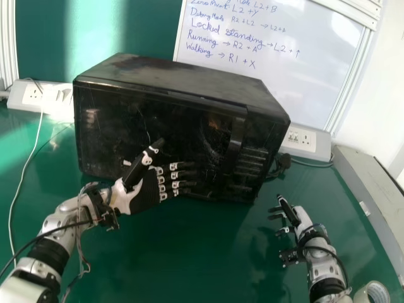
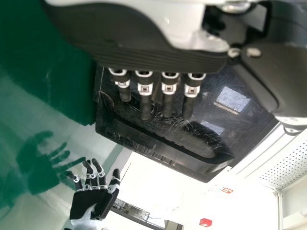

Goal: Open the door of oven

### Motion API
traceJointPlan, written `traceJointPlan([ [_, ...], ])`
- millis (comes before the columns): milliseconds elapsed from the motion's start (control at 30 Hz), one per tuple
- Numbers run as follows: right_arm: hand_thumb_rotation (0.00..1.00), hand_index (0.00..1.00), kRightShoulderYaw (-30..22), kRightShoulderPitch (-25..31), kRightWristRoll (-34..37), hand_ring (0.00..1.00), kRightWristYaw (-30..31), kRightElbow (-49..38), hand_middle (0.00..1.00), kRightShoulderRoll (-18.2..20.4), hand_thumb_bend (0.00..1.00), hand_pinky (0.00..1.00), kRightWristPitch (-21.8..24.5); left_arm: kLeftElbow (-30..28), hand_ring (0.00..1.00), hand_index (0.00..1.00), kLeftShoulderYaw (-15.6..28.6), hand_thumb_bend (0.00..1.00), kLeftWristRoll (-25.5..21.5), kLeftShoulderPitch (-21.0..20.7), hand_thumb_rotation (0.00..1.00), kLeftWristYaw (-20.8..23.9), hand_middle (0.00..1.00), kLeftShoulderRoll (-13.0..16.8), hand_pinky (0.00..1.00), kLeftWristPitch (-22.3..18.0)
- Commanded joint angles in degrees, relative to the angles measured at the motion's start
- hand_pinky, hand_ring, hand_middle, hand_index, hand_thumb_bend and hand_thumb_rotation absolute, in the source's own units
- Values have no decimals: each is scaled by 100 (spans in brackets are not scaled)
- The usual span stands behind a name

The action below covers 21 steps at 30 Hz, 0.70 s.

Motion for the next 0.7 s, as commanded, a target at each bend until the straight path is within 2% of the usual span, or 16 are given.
traceJointPlan([
  [0, 100, 51, 32, 62, -18, 39, 96, 49, 49, -8, 39, 31, 20, -308, 95, 100, 23, 100, -173, 173, 98, 121, 100, -81, 71, 135],
  [100, 100, 55, 112, 55, -89, 41, 271, 47, 51, -47, 34, 33, -6, -597, 95, 100, 18, 100, -264, 282, 96, 310, 100, -138, 71, 246],
  [200, 99, 61, 90, 46, -62, 41, 268, 54, 52, -44, 32, 33, 24, -808, 94, 100, -49, 100, -235, 374, 96, 429, 100, -154, 71, 172],
  [300, 92, 65, 76, 49, -35, 41, 389, 57, 53, -54, 32, 33, 3, -924, 92, 100, -104, 100, -196, 422, 95, 475, 99, -155, 71, 85],
  [333, 91, 66, 96, 37, -52, 41, 410, 61, 53, -52, 35, 33, 37, -947, 92, 100, -117, 100, -198, 432, 94, 473, 99, -155, 71, 58],
  [400, 95, 66, 148, 21, -102, 40, 425, 66, 53, -52, 47, 31, 86, -934, 92, 100, -153, 100, -155, 442, 93, 489, 99, -144, 72, -61],
  [500, 99, 66, 159, 23, -109, 39, 443, 68, 51, -53, 56, 30, 81, -929, 92, 100, -216, 100, -92, 445, 93, 513, 99, -125, 73, -231],
  [600, 100, 65, 158, 17, -104, 39, 431, 75, 51, -46, 61, 30, 111, -866, 93, 100, -257, 100, -70, 413, 92, 486, 99, -118, 73, -383],
  [667, 100, 65, 156, 19, -102, 40, 419, 76, 51, -40, 61, 31, 111, -778, 94, 100, -285, 100, -57, 365, 92, 440, 99, -103, 73, -477],
])
